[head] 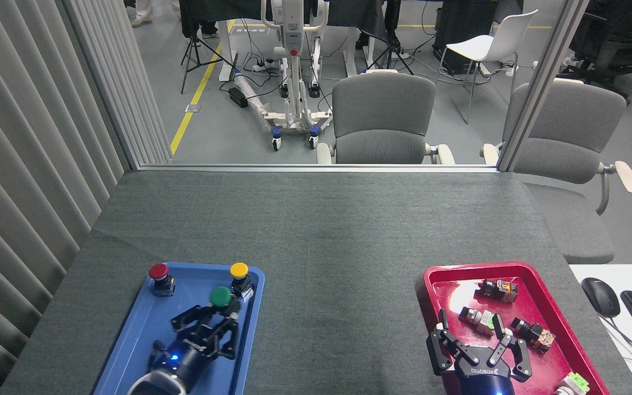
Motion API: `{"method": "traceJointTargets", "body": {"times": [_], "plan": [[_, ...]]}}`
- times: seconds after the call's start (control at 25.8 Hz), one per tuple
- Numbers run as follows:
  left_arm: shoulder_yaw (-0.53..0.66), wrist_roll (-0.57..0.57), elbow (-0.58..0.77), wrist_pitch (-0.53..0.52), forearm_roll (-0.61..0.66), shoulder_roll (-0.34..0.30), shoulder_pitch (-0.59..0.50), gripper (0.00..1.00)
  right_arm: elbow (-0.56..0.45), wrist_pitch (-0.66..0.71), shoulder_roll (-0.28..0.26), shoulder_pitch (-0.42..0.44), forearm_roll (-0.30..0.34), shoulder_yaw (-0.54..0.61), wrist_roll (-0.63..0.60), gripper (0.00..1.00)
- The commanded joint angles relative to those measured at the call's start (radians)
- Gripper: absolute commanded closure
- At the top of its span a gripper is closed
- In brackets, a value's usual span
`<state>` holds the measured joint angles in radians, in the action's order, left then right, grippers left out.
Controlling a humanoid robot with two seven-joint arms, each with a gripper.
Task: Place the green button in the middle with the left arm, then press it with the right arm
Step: 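Carry the green button off the blue tray to the table between trays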
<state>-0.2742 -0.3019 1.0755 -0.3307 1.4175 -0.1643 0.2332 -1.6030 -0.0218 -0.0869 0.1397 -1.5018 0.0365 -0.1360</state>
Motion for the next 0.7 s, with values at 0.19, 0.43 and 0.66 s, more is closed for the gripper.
{"method": "traceJointTargets", "body": {"times": [0.19,0.43,0.66], "plan": [[-0.361,0.007,-0.16,0.101,0.009,0.192,0.126,1.0,0.0,0.0,-0.001,0.003,0.0,0.0,-0.001,0.0],[-0.388,0.006,-0.295,0.104,0.011,0.301,0.179,1.0,0.0,0.0,0.001,0.003,0.002,0.0,-0.002,0.0],[-0.407,0.009,-0.319,0.144,0.008,0.299,0.181,0.89,0.0,0.008,-0.001,0.006,0.003,0.0,-0.002,0.0]]}}
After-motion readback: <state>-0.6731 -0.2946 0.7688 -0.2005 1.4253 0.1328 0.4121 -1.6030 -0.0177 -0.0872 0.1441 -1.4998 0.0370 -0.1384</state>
